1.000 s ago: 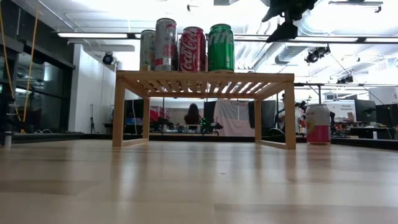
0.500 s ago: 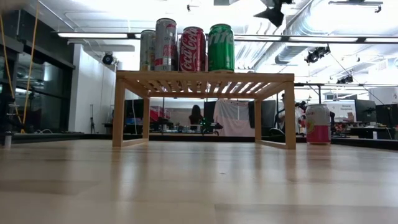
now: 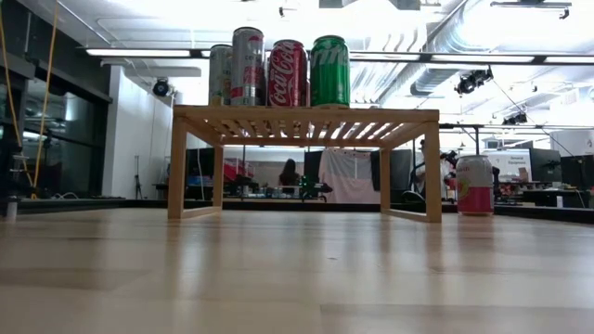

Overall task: Place canned beverage on shelf
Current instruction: Put the green soda can on the shelf aligned with other green soda can

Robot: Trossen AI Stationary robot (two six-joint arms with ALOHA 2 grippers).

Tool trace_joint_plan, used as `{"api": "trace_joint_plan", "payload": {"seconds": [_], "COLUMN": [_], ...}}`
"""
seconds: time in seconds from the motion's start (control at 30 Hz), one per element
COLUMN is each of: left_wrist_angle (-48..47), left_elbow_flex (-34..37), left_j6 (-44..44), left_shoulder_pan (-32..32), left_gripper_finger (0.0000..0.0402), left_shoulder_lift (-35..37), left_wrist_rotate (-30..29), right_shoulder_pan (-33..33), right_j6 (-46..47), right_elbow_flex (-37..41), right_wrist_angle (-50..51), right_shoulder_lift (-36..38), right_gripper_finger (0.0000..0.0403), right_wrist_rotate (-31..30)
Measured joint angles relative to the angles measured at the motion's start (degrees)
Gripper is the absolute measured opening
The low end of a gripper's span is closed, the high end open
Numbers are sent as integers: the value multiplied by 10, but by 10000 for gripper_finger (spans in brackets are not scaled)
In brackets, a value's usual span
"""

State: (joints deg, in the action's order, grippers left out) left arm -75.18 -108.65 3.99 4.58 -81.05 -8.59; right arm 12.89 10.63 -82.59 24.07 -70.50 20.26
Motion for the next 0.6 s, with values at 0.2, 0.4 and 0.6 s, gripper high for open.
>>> {"api": "trace_joint_plan", "payload": {"seconds": [0.2, 0.4, 0.6], "left_wrist_angle": [1, 21, 45], "left_elbow_flex": [-21, -21, -21], "left_j6": [-121, -212, -256], "left_shoulder_pan": [-44, -37, -14], "left_gripper_finger": [282, 282, 282], "left_shoulder_lift": [-73, -119, -113], "left_wrist_rotate": [85, 82, 44], "right_shoulder_pan": [-52, -91, -113], "right_j6": [-21, -17, -15], "right_elbow_flex": [0, 0, 0], "right_wrist_angle": [36, 54, 46], "right_shoulder_lift": [-19, -70, -110], "right_gripper_finger": [397, 397, 397], "right_wrist_rotate": [-80, -82, -78]}}
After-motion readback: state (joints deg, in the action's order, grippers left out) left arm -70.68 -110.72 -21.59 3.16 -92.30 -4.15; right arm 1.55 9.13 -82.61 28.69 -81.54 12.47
